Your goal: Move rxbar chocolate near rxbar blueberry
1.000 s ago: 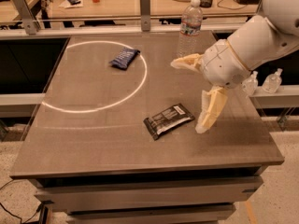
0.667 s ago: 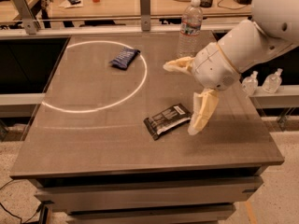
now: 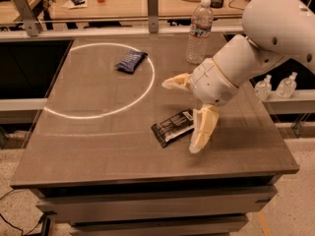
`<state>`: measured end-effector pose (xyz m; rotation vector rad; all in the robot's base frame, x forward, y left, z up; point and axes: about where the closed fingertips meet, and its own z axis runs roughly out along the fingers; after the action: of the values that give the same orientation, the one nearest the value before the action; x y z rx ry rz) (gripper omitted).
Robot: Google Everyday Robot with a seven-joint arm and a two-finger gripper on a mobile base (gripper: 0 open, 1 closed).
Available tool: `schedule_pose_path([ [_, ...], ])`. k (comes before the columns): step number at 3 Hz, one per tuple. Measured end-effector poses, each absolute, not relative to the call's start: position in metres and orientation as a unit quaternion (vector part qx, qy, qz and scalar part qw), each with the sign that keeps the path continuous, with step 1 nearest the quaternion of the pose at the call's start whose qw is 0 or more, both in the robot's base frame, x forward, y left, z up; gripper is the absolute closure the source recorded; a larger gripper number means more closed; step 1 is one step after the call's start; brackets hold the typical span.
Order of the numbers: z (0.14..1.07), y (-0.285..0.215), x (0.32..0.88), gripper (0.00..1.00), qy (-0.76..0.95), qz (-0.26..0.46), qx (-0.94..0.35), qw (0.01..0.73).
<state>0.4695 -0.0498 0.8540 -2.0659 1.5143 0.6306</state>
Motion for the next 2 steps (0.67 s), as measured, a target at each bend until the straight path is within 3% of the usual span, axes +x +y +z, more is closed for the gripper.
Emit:
schedule_pose_path([
  [2,0.8404,-0.0511,0.4594,0.00,0.556,0.242,-0.759,0.237],
])
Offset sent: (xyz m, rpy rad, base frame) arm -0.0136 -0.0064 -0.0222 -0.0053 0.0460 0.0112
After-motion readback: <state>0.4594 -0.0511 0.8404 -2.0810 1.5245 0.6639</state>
